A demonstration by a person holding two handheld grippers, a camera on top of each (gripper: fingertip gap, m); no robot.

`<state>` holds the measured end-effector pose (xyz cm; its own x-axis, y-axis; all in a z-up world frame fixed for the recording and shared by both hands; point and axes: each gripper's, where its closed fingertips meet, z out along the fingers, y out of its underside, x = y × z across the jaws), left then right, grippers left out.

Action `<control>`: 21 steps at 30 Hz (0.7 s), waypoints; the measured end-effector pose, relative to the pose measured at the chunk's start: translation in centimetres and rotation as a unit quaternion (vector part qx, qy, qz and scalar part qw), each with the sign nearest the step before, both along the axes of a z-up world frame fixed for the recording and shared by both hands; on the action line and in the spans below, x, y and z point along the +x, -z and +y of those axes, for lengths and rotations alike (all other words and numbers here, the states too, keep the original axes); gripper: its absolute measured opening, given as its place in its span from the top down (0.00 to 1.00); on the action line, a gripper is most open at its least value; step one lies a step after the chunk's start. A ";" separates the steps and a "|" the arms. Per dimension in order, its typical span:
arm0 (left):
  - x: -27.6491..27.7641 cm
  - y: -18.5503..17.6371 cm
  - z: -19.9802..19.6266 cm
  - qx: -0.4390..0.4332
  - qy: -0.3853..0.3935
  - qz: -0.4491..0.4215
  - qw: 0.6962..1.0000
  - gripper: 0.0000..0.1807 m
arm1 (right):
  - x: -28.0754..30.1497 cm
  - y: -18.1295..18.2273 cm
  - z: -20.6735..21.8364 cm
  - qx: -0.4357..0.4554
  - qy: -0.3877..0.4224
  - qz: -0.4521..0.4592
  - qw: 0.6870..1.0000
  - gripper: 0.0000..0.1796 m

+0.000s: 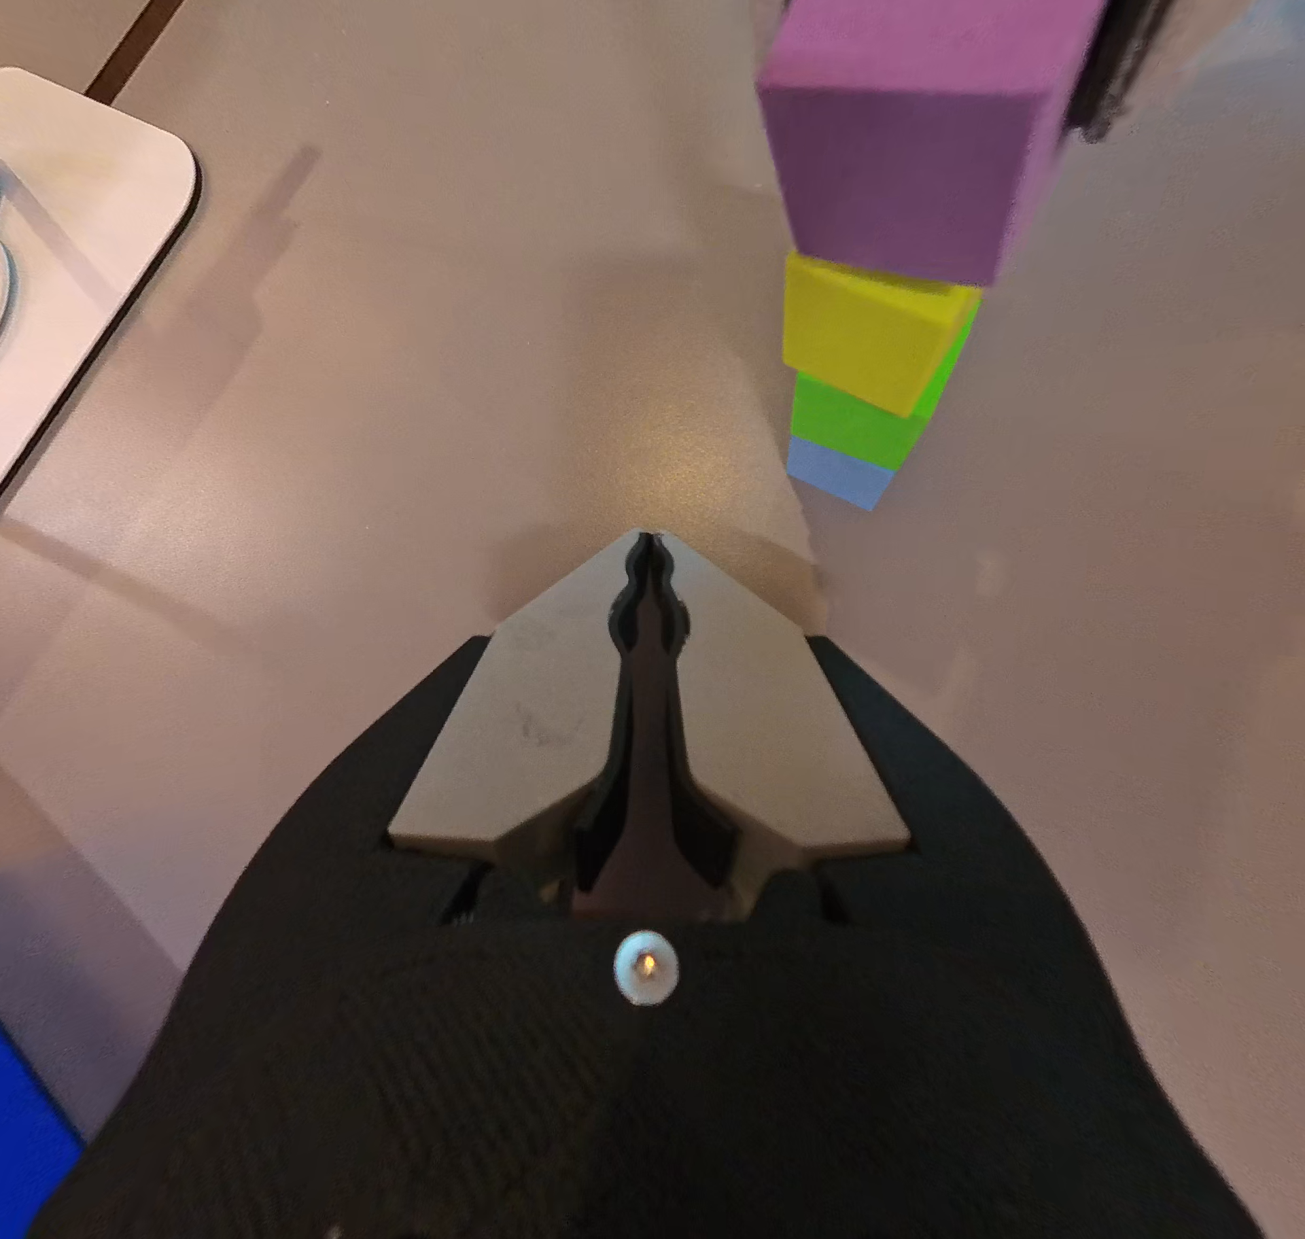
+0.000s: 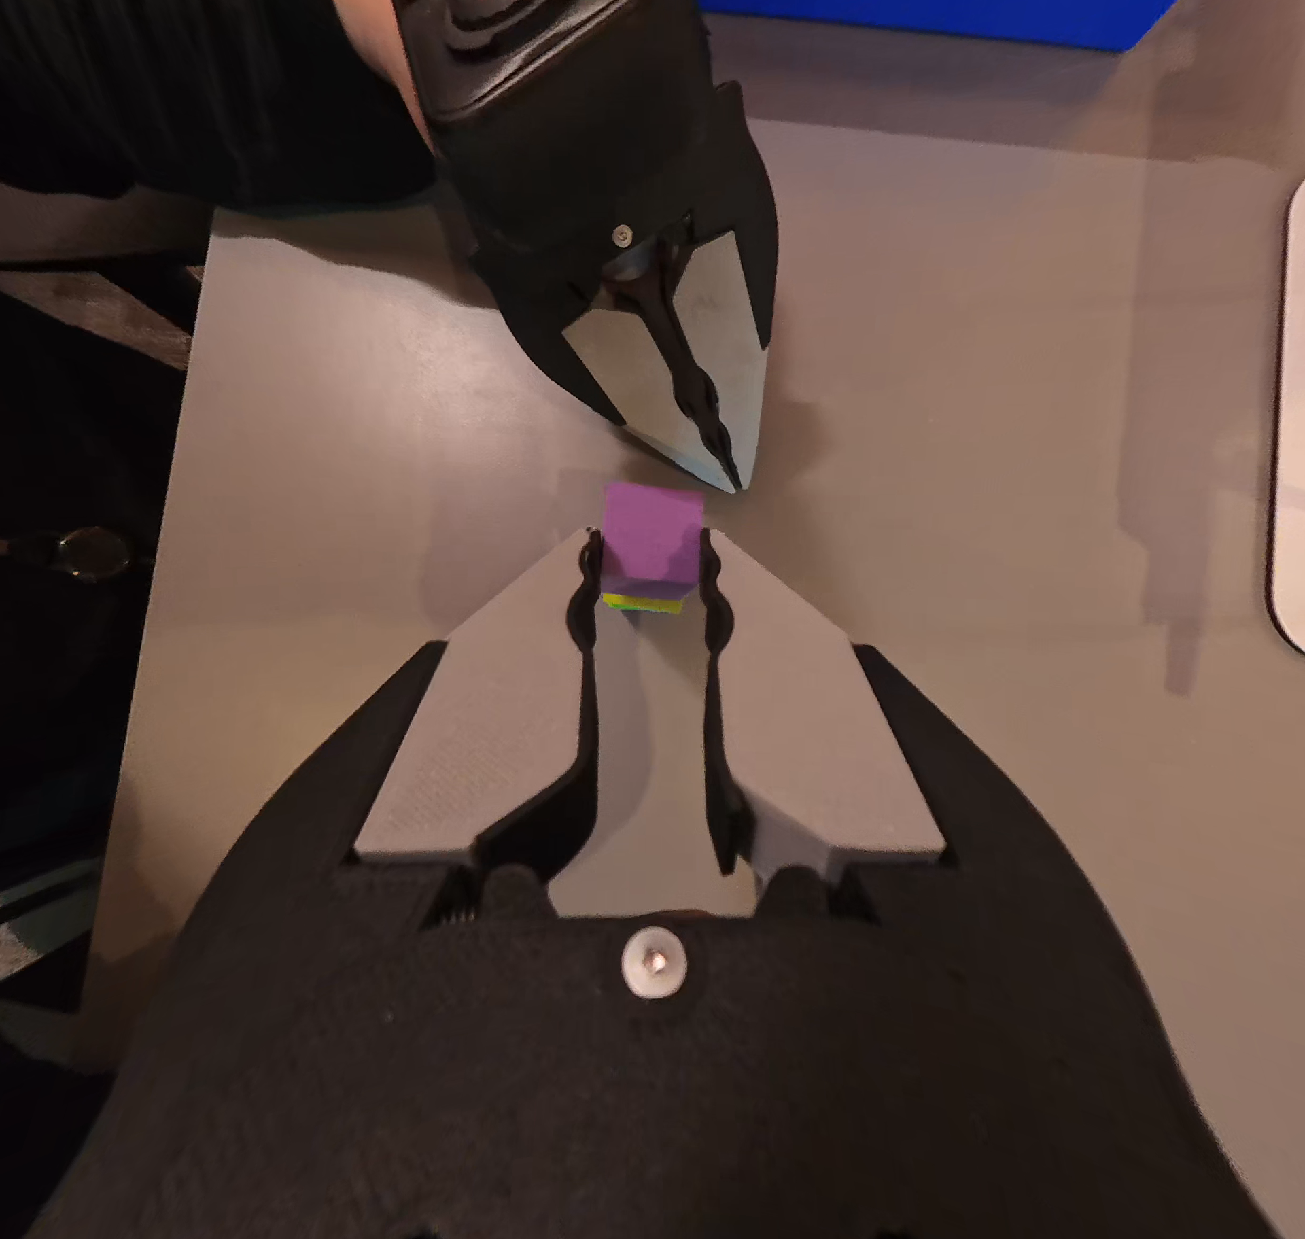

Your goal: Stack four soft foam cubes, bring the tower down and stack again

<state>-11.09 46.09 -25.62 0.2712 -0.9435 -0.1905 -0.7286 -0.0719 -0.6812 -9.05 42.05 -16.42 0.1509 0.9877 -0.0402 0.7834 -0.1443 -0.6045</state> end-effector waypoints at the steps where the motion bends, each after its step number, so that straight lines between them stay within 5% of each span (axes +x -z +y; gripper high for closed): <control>1: 0.0 0.0 0.0 0.000 0.000 0.000 1.000 1.00 | 0.0 0.0 0.1 0.000 0.005 0.001 1.000 0.86; 11: 0.0 0.0 0.0 -0.001 0.000 0.000 1.000 1.00 | 0.3 0.6 0.1 0.005 0.012 -0.011 1.000 0.86; 16: 0.0 0.0 0.0 -0.001 0.000 0.000 1.000 1.00 | 0.6 1.4 0.0 -0.006 0.025 -0.032 0.999 0.66; 21: 0.0 0.0 0.0 0.001 0.000 0.000 1.000 1.00 | 0.8 0.7 0.4 0.001 0.032 -0.021 0.999 0.65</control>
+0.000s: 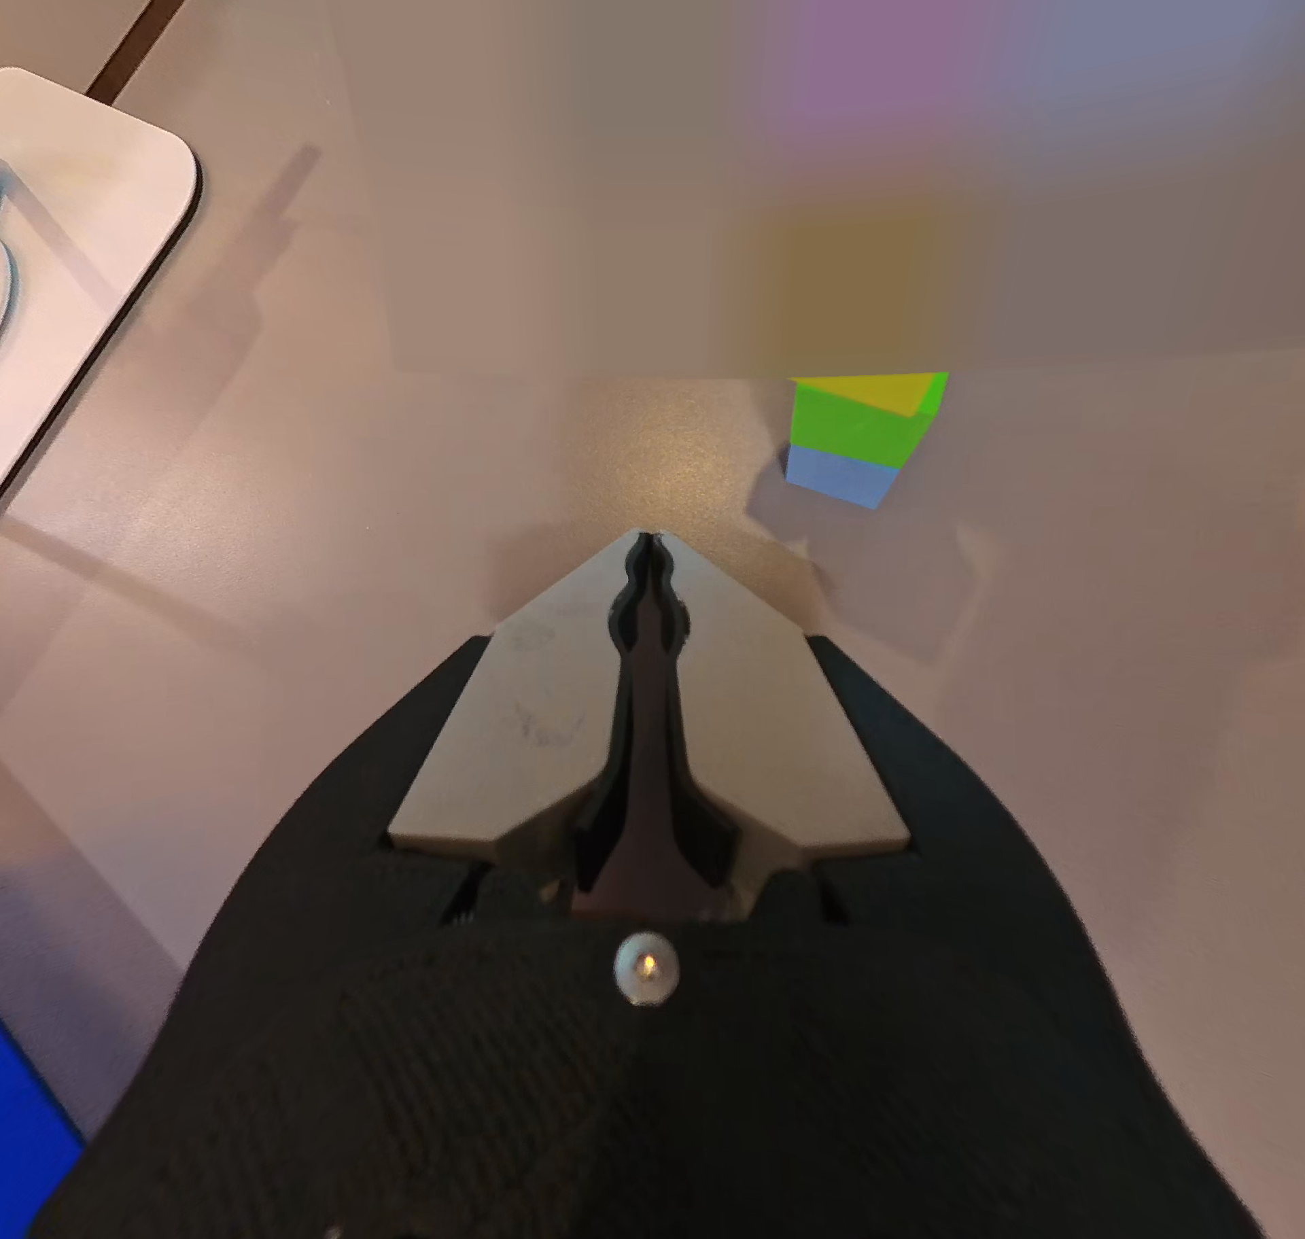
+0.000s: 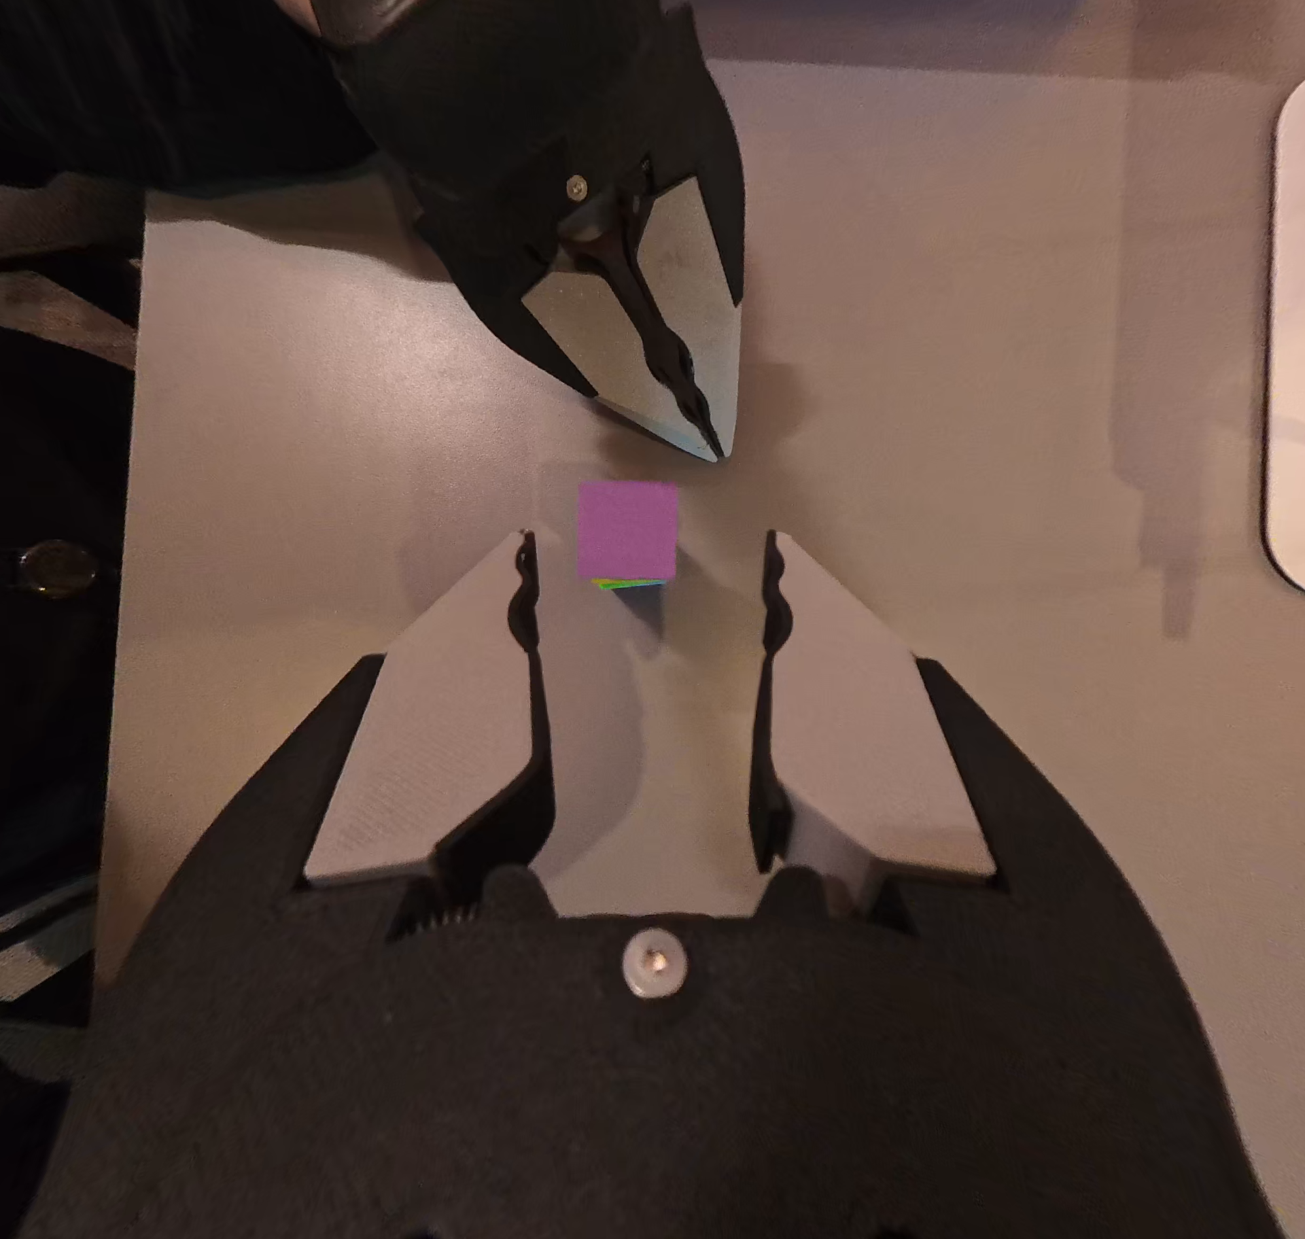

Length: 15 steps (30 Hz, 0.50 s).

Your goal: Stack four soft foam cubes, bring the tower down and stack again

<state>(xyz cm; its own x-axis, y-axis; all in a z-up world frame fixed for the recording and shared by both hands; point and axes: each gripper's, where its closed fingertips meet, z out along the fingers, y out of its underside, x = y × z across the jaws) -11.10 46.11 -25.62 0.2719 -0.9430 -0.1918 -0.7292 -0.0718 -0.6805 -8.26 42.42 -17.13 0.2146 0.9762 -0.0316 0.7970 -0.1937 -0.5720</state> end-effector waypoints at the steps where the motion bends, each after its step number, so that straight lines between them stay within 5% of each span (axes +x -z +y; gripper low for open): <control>1: 0.0 0.0 0.0 0.000 0.000 0.000 1.000 1.00 | 0.1 -0.4 0.1 0.006 0.002 0.005 1.000 0.65; 8: 0.0 0.0 0.0 0.001 -0.001 0.001 1.000 1.00 | 1.9 -3.9 1.4 0.066 0.027 0.057 0.996 0.69; 11: 0.0 0.0 0.0 0.004 -0.001 0.002 1.000 1.00 | 1.1 -5.2 -0.7 0.083 -0.032 0.109 0.990 0.88; 15: 0.0 0.0 0.0 0.001 -0.002 0.000 1.000 1.00 | -0.1 -2.9 -4.5 0.072 -0.119 0.111 0.984 0.88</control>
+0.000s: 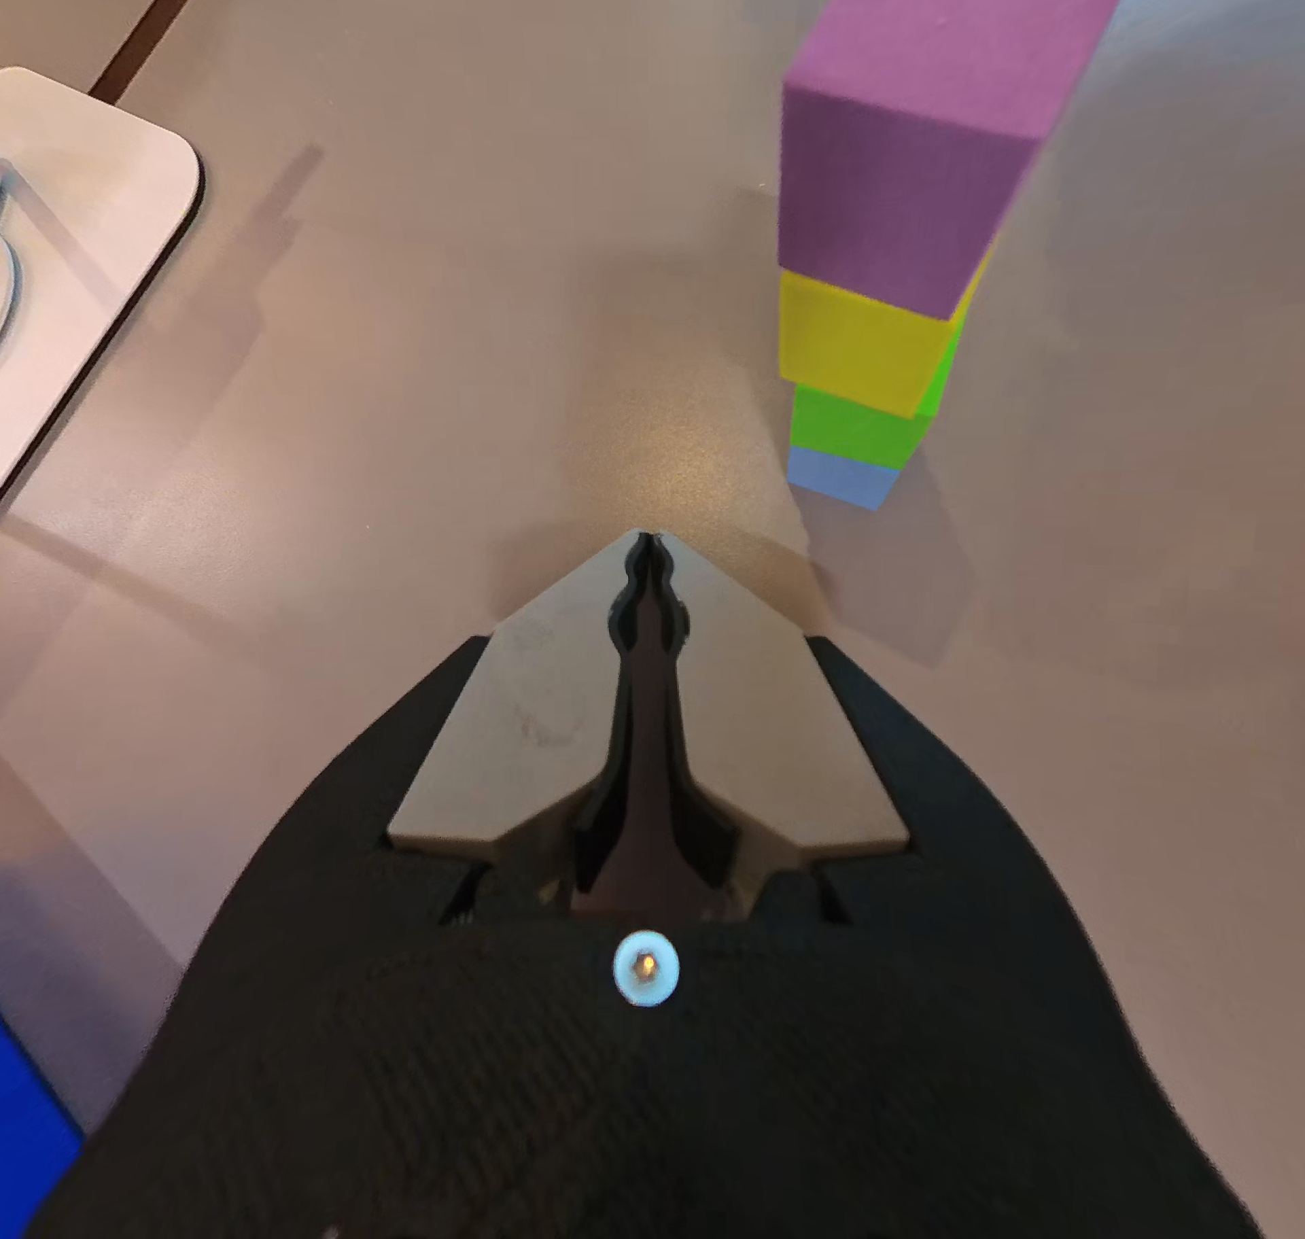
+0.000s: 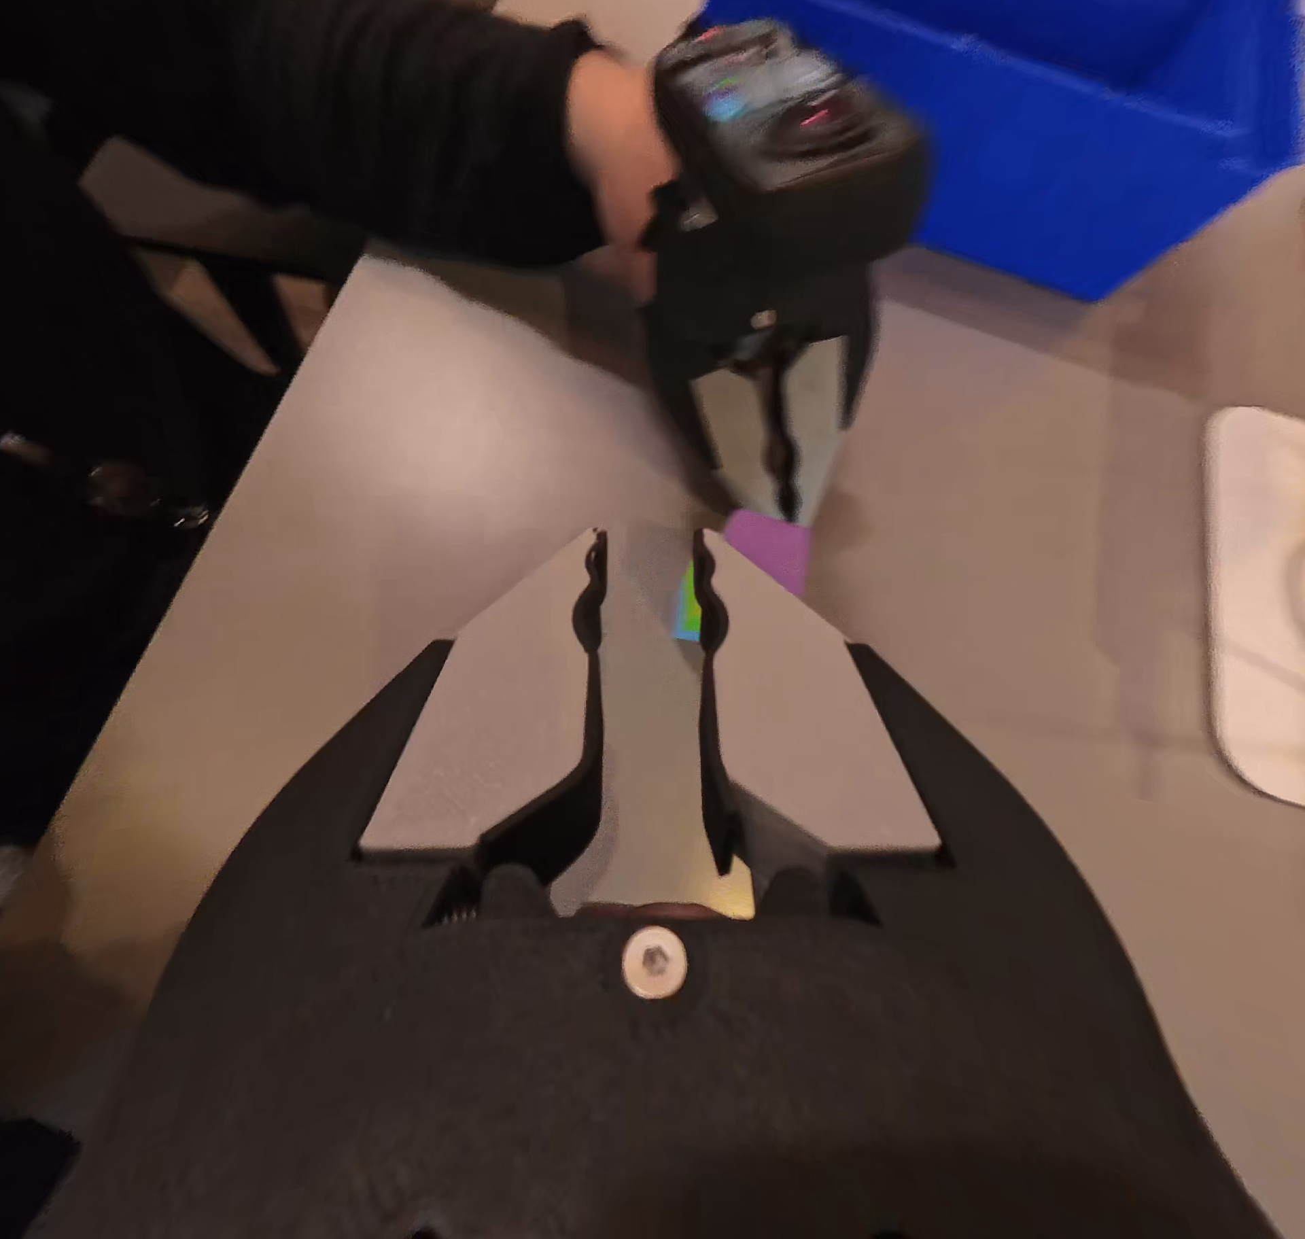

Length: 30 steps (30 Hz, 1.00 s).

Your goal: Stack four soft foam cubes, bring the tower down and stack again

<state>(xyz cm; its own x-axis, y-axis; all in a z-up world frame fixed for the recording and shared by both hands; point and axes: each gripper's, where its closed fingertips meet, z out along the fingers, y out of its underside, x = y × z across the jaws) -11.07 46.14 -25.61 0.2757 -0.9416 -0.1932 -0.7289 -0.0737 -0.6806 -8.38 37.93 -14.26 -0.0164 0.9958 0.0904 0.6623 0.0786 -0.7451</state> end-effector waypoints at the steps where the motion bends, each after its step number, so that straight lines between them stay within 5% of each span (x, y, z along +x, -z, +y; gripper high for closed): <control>1: 0.0 0.0 0.0 0.000 0.000 0.000 1.000 1.00 | -0.2 1.2 -1.0 -0.015 -0.016 -0.014 1.000 0.88; 4: 0.0 0.0 0.0 0.002 0.000 0.000 1.000 1.00 | -1.3 4.6 -3.1 -0.051 -0.034 -0.025 0.998 0.87; 6: 0.0 0.0 0.0 0.002 0.000 0.000 1.000 1.00 | -1.9 7.0 -3.7 -0.051 -0.036 -0.024 0.998 0.96; 9: 0.0 0.0 0.0 0.002 0.000 0.000 1.000 1.00 | -1.3 9.5 1.1 0.034 0.083 -0.077 0.993 1.00; 12: -0.1 0.0 0.0 0.000 -0.001 0.000 1.000 1.00 | -0.1 5.6 5.8 0.120 0.207 -0.005 0.971 1.00; 16: -0.1 0.0 0.1 -0.002 -0.001 -0.002 1.000 1.00 | 0.5 -0.6 5.2 0.157 0.213 0.119 0.957 0.98; 19: -0.1 0.0 0.1 -0.003 -0.001 -0.002 1.000 1.00 | 2.0 -1.1 5.8 0.164 0.242 0.123 0.948 0.96; 30: -1.4 -0.1 1.1 0.014 -0.018 0.024 0.999 1.00 | 8.2 9.8 10.9 0.125 0.387 -0.037 0.913 0.95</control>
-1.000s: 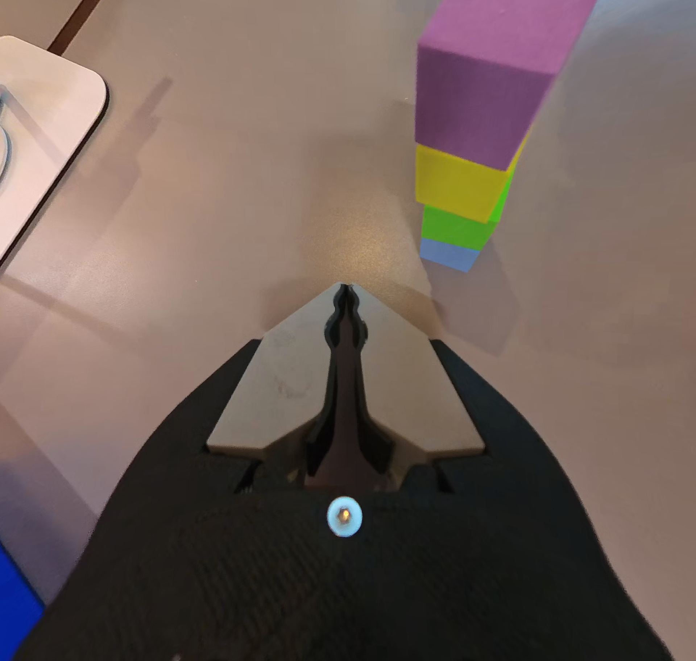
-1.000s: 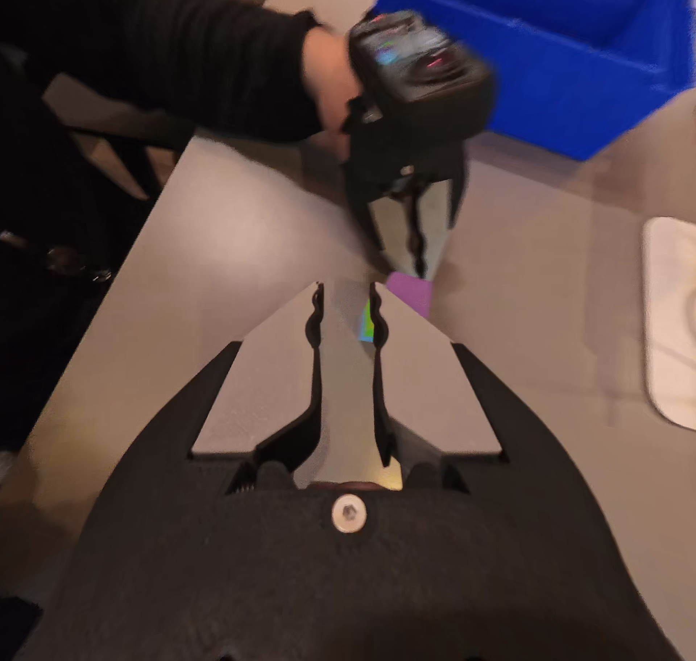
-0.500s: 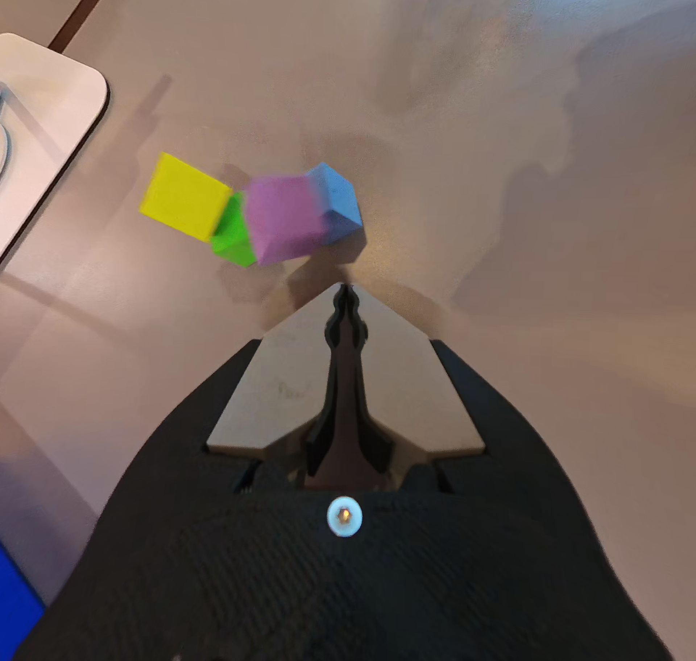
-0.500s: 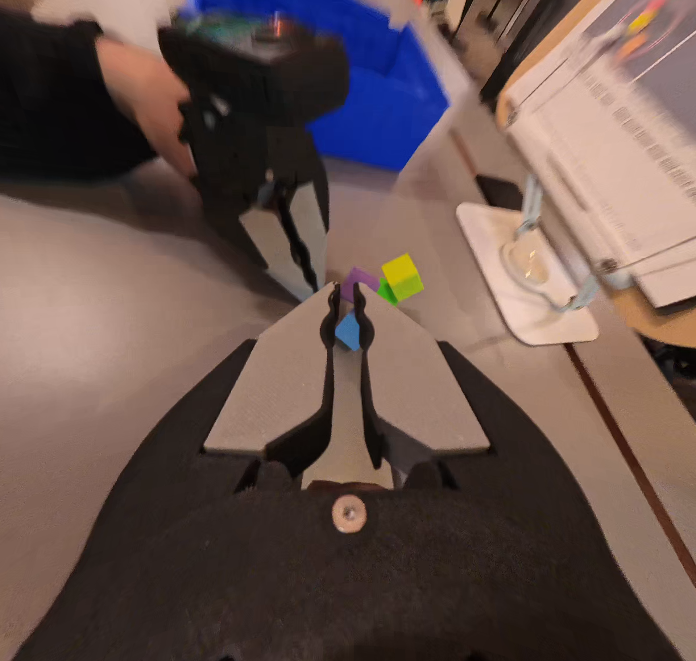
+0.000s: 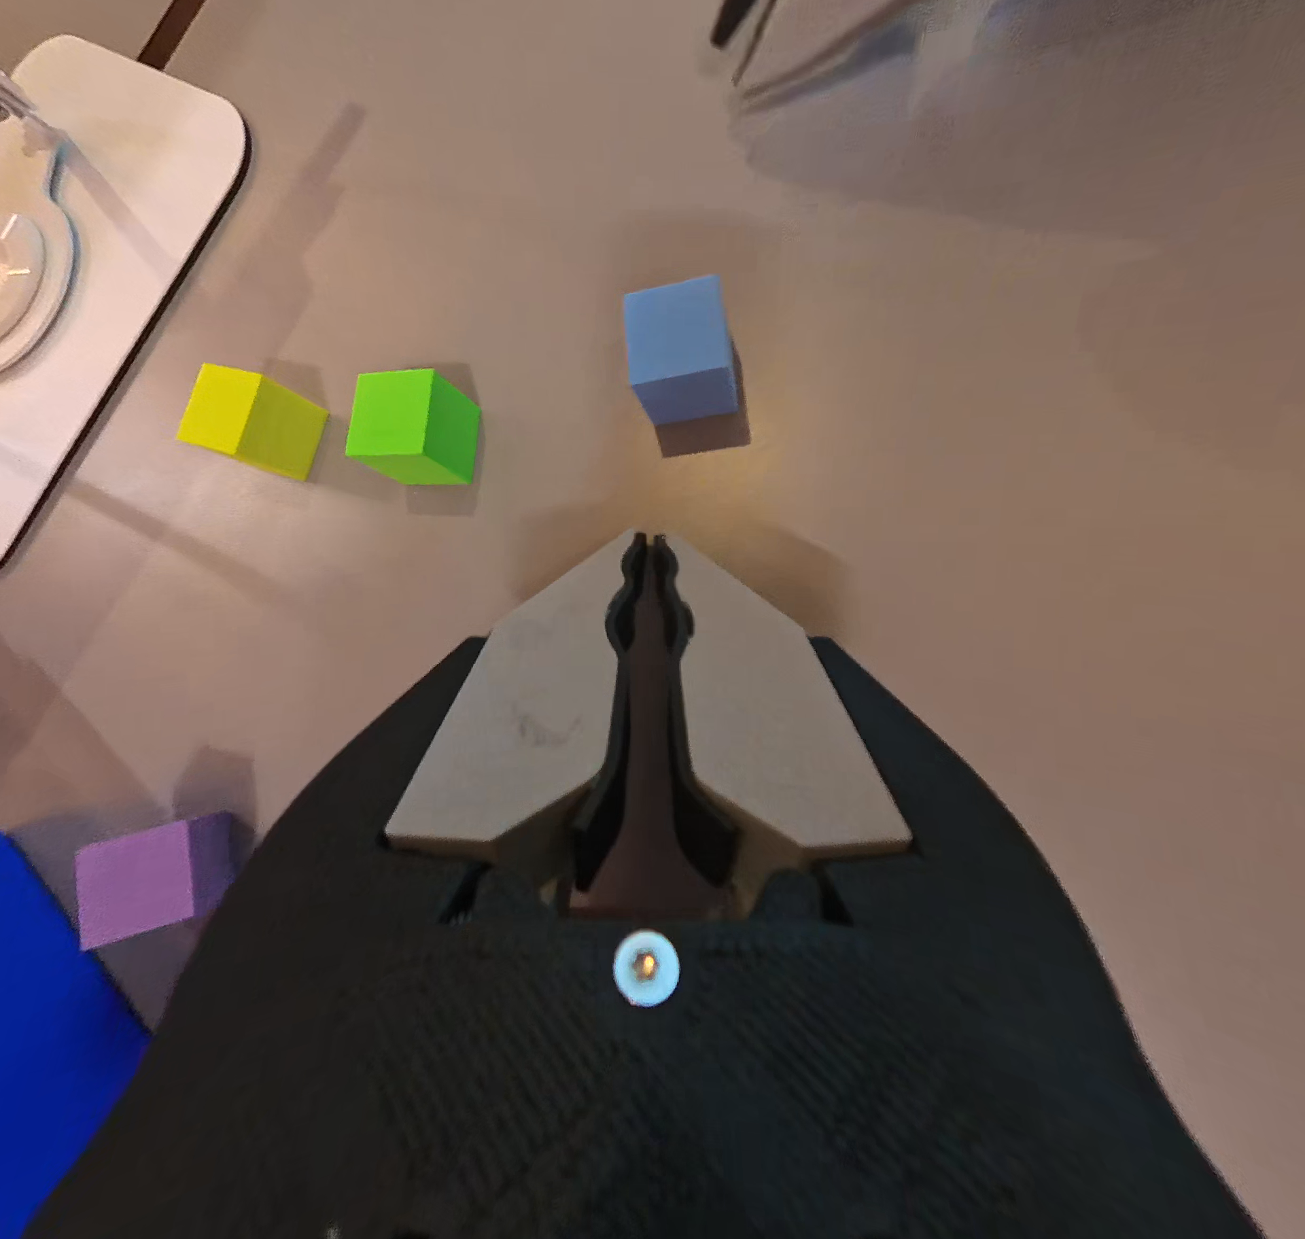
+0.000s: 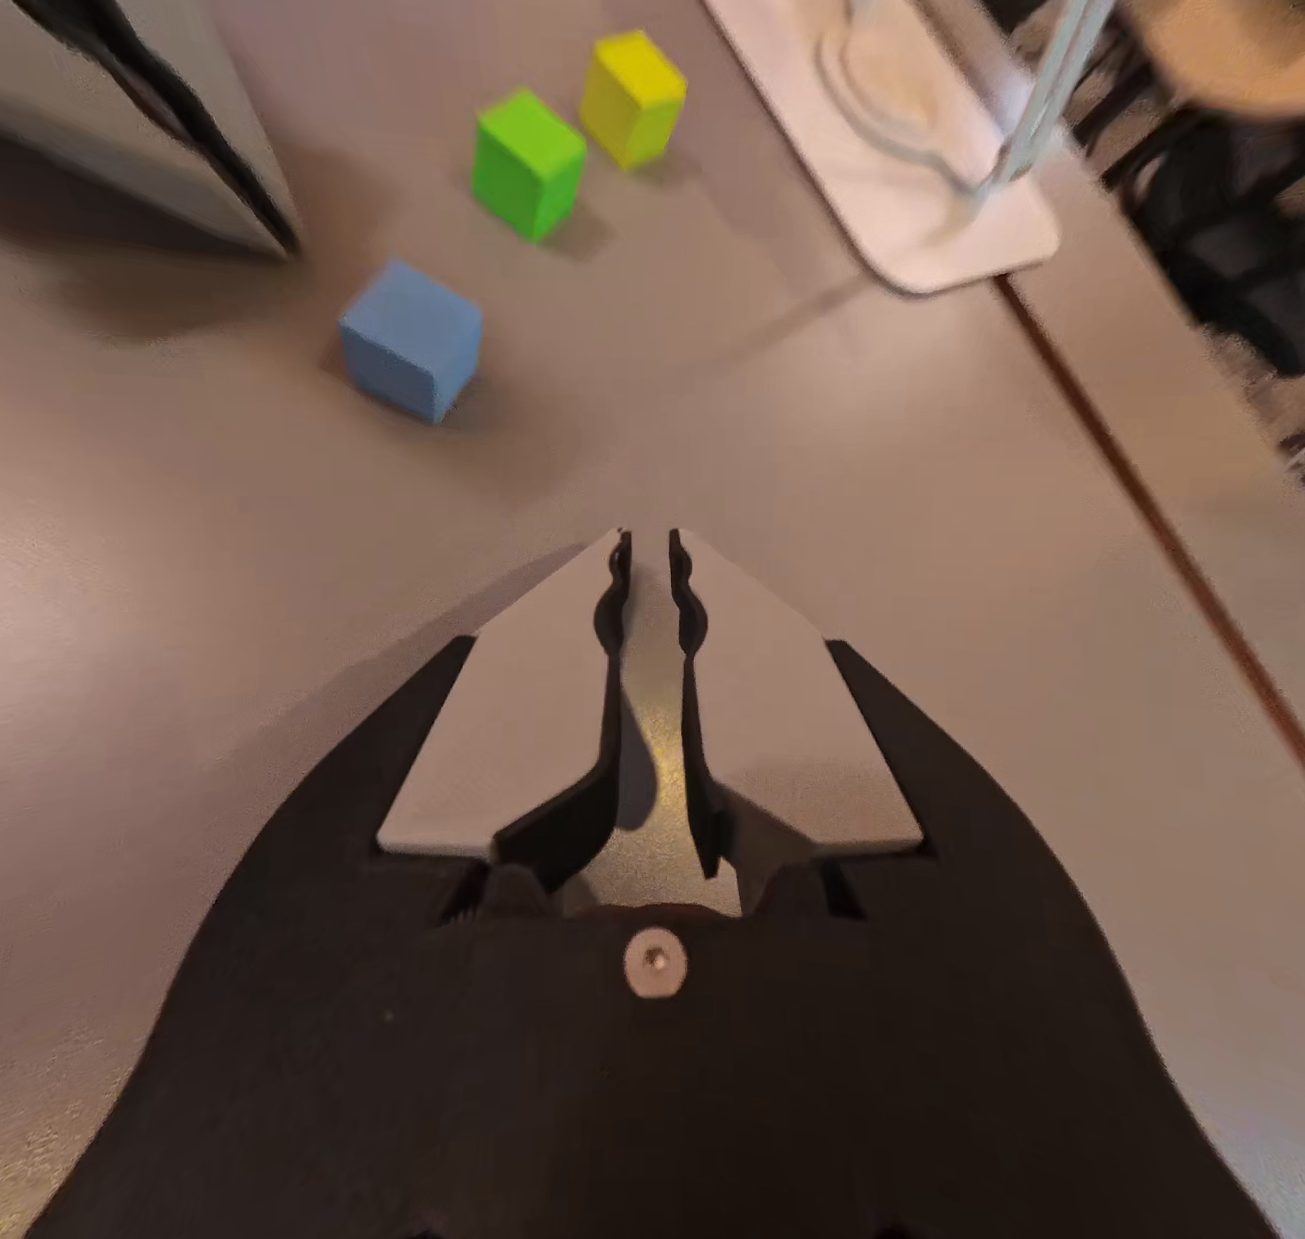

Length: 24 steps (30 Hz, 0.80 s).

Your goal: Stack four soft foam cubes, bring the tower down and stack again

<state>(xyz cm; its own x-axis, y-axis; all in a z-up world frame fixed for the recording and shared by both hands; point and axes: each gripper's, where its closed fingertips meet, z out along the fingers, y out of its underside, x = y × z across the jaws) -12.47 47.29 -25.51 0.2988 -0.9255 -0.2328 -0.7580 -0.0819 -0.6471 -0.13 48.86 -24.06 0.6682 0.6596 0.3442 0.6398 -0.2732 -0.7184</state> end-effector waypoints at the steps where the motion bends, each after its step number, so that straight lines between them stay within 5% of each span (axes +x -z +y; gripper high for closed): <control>1: -0.4 -0.1 0.3 -0.001 -0.008 0.002 1.000 0.96 | 0.1 1.1 0.0 -0.027 0.001 0.002 1.000 0.95; 2: -0.8 -0.4 0.8 0.001 -0.020 0.001 1.000 0.91 | 0.1 1.5 0.0 -0.046 0.008 0.014 0.999 1.00; 4: -1.7 -1.6 1.9 0.004 -0.048 -0.026 0.999 0.88 | 0.4 1.2 0.3 -0.061 0.032 0.048 0.996 0.87; 9: -3.8 -4.8 5.0 0.010 -0.138 -0.112 0.984 0.80 | 0.6 1.5 -0.1 -0.127 0.044 0.116 0.984 0.84; 15: -7.7 -8.1 8.7 0.137 -0.242 -0.126 0.952 0.81 | 0.4 1.5 -0.2 -0.117 0.042 0.103 0.987 0.83; 24: -9.9 -4.6 10.1 0.128 -0.290 -0.034 0.948 0.64 | 0.3 1.5 -0.1 -0.119 0.050 0.108 0.986 0.84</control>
<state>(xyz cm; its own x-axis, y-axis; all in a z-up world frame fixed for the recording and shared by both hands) -22.38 57.37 -20.93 0.7620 -0.5167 -0.3903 -0.5900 -0.3057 -0.7473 0.18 48.77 -25.59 0.7748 0.6315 0.0303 0.4407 -0.5051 -0.7420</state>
